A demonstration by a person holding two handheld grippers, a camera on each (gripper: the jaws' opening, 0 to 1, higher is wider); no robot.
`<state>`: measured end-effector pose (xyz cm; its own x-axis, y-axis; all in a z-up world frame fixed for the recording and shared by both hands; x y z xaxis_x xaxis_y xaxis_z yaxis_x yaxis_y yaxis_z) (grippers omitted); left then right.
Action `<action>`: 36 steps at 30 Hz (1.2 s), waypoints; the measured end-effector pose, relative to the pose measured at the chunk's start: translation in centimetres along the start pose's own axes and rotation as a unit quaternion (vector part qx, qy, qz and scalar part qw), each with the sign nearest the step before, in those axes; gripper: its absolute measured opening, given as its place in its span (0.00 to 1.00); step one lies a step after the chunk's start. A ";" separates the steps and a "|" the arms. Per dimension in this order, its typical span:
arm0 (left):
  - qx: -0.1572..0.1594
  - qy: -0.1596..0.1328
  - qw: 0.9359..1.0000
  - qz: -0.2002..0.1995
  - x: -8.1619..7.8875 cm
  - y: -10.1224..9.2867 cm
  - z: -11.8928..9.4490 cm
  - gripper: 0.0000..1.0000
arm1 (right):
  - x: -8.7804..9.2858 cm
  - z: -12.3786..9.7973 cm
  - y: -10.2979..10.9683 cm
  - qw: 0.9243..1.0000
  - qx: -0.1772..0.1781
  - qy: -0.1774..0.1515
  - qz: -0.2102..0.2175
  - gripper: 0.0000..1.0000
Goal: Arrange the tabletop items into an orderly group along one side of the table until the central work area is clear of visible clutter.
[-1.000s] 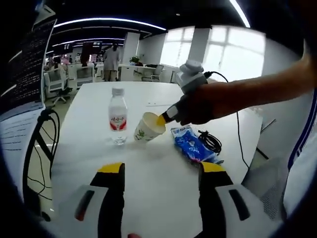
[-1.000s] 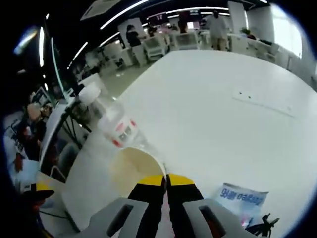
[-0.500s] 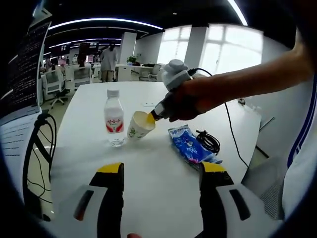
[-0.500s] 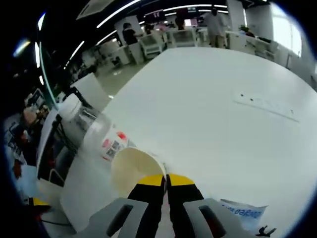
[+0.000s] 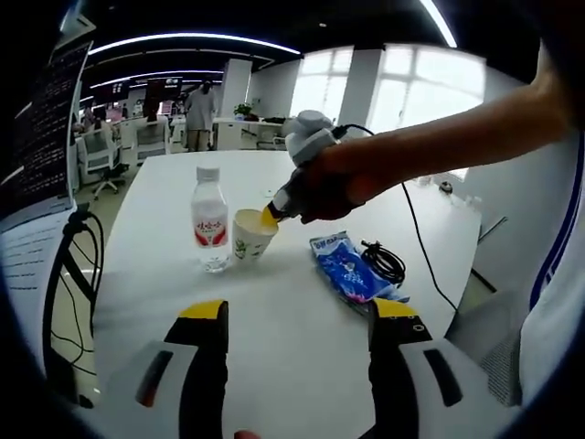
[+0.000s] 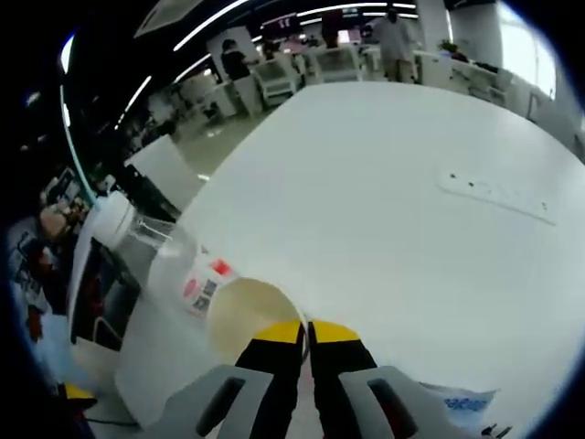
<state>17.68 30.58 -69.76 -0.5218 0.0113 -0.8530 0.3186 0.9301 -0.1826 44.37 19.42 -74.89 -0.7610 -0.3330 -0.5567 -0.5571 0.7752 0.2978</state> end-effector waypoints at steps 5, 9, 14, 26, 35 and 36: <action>-0.002 0.003 1.000 -0.004 0.2 -0.2 -0.1 0.61 | -0.3 0.1 0.2 1.000 -0.001 0.000 0.000 0.01; -0.003 0.003 1.000 -0.007 0.2 -0.2 -0.1 0.61 | -0.3 -0.1 0.4 1.000 -0.002 0.000 0.001 0.02; -0.003 0.002 1.000 -0.007 0.2 -0.2 0.0 0.62 | -0.5 -0.2 0.3 1.000 -0.001 -0.001 0.003 0.03; -0.003 0.002 1.000 -0.001 -0.3 -0.6 0.0 0.62 | -1.1 -0.6 -0.1 1.000 -0.007 -0.013 0.006 0.08; 0.000 0.012 1.000 0.006 -0.2 -1.3 0.1 0.62 | -1.2 -1.7 -0.2 0.999 -0.026 -0.030 0.012 0.11; -0.002 0.011 1.000 0.004 -0.2 -1.4 0.0 0.62 | -1.1 -1.7 -0.4 0.999 -0.028 -0.031 0.013 0.11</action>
<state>17.35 29.30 -69.32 -0.5357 0.0275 -0.8439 0.3210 0.9311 -0.1735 44.90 18.53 -73.03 -0.7544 -0.2787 -0.5943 -0.5565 0.7517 0.3539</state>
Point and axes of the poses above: the point that each gripper's makers call its tool centre point, and the gripper's own axes: z roughly forward along the fingers, y roughly to its left, x roughly out of its underside, the point moved 10 cm from there along -z, roughly backward along the fingers, and after that the axes turned 2 degrees about -x, right-handed, at the moved point
